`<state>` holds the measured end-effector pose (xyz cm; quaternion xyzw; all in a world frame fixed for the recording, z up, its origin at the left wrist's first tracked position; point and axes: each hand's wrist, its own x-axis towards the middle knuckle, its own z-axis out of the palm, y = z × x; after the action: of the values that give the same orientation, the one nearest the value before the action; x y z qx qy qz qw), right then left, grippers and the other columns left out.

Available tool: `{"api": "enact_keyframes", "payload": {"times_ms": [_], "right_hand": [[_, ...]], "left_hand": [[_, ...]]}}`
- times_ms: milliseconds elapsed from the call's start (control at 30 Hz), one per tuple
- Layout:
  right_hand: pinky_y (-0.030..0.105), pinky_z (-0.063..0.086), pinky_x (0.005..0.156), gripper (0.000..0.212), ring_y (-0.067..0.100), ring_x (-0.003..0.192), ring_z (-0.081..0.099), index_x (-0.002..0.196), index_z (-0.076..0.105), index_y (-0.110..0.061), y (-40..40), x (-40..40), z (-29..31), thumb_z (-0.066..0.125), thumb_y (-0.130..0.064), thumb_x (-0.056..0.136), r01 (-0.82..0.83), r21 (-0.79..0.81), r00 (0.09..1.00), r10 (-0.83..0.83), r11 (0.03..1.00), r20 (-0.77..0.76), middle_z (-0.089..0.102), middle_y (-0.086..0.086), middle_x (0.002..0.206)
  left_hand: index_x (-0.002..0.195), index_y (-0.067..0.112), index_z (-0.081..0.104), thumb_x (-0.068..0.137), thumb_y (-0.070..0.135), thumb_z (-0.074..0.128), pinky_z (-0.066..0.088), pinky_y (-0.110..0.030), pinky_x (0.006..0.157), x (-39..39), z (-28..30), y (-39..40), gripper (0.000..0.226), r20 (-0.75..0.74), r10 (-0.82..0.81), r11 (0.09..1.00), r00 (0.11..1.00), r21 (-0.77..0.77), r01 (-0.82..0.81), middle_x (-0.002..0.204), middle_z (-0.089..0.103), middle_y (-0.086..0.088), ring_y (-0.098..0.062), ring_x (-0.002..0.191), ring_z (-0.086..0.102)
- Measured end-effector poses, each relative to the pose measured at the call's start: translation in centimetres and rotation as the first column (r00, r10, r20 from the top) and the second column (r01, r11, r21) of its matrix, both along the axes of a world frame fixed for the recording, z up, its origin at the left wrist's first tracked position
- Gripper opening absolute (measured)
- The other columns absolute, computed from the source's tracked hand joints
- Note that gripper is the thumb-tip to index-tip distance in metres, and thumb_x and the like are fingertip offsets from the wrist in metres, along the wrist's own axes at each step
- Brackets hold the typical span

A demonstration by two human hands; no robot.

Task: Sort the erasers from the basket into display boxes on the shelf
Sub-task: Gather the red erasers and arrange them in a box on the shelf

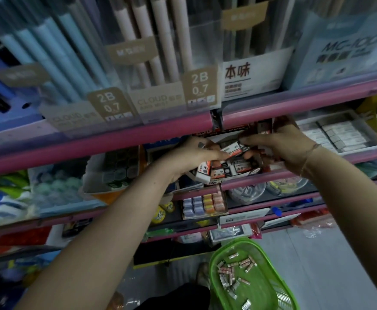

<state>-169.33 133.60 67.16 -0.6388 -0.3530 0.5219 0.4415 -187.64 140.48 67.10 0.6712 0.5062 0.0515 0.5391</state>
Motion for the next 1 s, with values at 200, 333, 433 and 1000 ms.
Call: {"api": "enact_keyframes", "payload": {"times_ms": [200, 333, 433, 1000], "right_hand": [[0.033, 0.041, 0.093, 0.035, 0.034, 0.111, 0.053, 0.116, 0.061, -0.006, 2.5, -0.3, -1.5, 0.063, -0.023, 0.085, -0.058, -0.055, 0.528, 0.078, 0.997, 0.846, 0.059, 0.018, 0.122], [0.039, 0.044, 0.089, 0.037, 0.04, 0.111, 0.052, 0.124, 0.054, -0.01, 3.0, -0.5, -2.3, 0.055, -0.025, 0.09, -0.102, -0.145, 0.391, 0.174, 0.984, 0.904, 0.053, 0.022, 0.126], [0.041, 0.043, 0.094, 0.036, 0.039, 0.116, 0.049, 0.126, 0.053, -0.022, 3.4, -0.5, -2.2, 0.049, -0.022, 0.091, -0.24, -0.239, 0.213, 0.292, 0.941, 0.932, 0.049, 0.018, 0.133], [0.031, 0.048, 0.09, 0.034, 0.03, 0.107, 0.058, 0.122, 0.058, -0.016, 3.0, -2.2, -1.9, 0.049, -0.029, 0.092, -0.331, -0.273, 0.238, 0.36, 0.903, 0.902, 0.059, 0.011, 0.123]], "left_hand": [[0.115, 0.017, 0.06, 0.088, 0.025, 0.067, 0.046, -0.026, 0.071, 1.1, -1.3, 0.6, 0.03, -0.379, -0.108, 0.913, 0.919, 0.328, 0.242, 0.117, 0.057, -0.002, -0.016, 0.082, 0.057], [0.107, 0.011, 0.066, 0.087, 0.023, 0.068, 0.054, -0.036, 0.081, 1.8, -1.5, 0.4, 0.023, -0.586, -0.175, 0.8, 0.791, 0.384, 0.461, 0.107, 0.064, -0.009, -0.024, 0.088, 0.061], [0.106, 0.009, 0.065, 0.087, 0.021, 0.067, 0.055, -0.037, 0.08, 2.1, -1.5, 0.3, 0.023, -0.64, -0.173, 0.75, 0.748, 0.407, 0.522, 0.104, 0.064, -0.01, -0.026, 0.089, 0.062], [0.109, 0.016, 0.057, 0.086, 0.028, 0.067, 0.049, -0.024, 0.062, 1.1, -1.7, 0.1, 0.028, -0.384, -0.072, 0.872, 0.921, 0.424, 0.245, 0.102, 0.057, 0.001, -0.018, 0.081, 0.059]]}}
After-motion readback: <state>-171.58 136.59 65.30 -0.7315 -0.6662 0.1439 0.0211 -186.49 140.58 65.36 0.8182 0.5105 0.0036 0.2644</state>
